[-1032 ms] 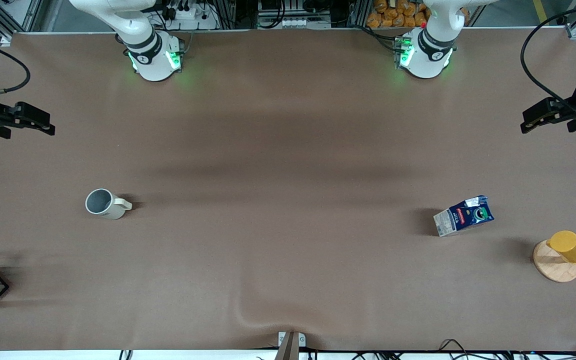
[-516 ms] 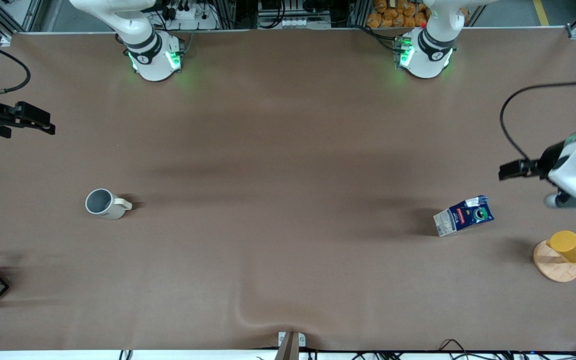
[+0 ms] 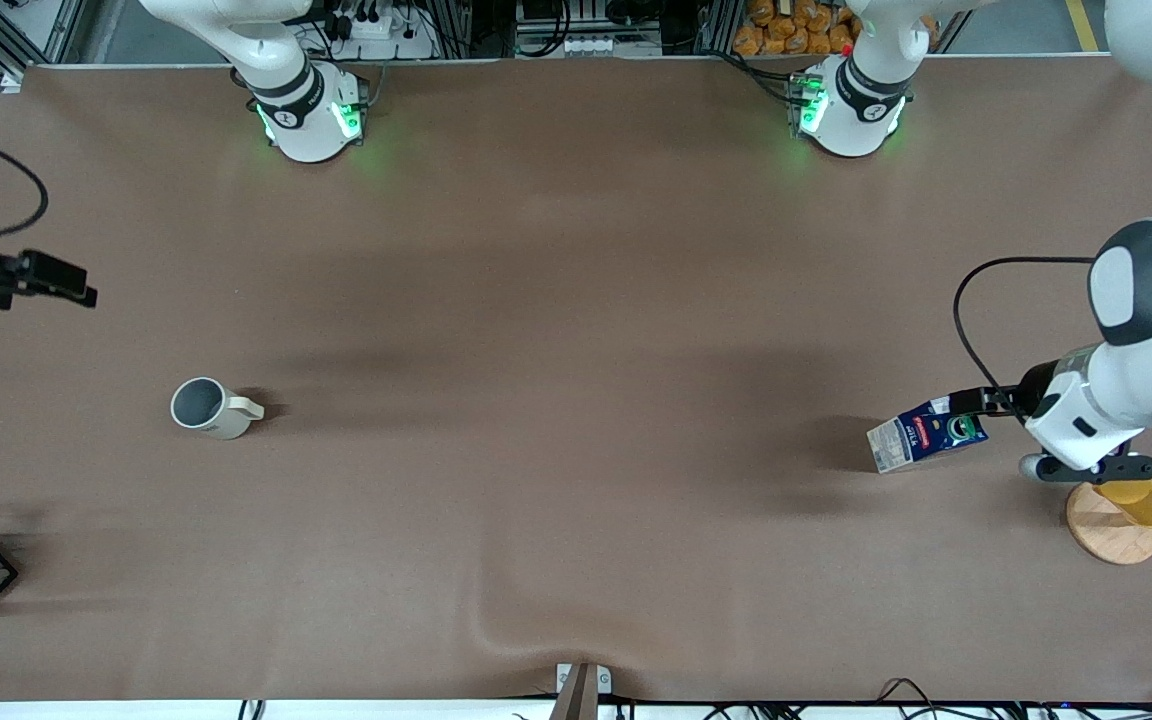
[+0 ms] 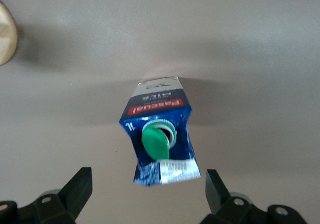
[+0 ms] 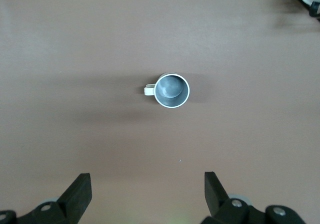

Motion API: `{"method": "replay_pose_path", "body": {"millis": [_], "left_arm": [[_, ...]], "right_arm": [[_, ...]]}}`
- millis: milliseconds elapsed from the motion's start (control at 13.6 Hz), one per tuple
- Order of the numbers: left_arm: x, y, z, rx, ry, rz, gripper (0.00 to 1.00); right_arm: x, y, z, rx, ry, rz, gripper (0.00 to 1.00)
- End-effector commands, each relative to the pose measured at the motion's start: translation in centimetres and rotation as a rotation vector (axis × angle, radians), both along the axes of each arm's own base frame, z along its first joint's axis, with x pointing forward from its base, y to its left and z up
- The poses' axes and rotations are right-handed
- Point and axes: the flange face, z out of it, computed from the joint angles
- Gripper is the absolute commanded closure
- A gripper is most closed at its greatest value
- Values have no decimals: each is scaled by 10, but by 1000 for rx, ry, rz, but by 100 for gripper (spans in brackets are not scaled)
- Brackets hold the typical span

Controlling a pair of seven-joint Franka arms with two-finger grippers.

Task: Place milk next to cup
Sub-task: 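Grasp the milk carton with the left gripper while the right gripper reaches the mug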

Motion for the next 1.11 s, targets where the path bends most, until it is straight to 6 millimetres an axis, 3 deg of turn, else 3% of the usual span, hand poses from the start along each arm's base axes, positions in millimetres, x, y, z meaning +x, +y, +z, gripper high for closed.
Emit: {"method": "replay_pose_path", "body": {"millis": [0,295,663,811,1032], "left_arm": [[10,0,-17,-19,-13,21,0],[11,-26,-20,6,-18,92,0],[12,-22,-31,9,-4,95,0],[11,-17,-36,10,2,104,0],[11,-16,-41,11,10,111,0]], "right_arm": [[19,-12,-34,-13,32,-4,0],[46,-18,-109,-12,104,23,0],[73,-26,-196,1,119,71,0],[74,-25,-214,10,129,108,0],[66,-5,-239,11,132,138,0]]}}
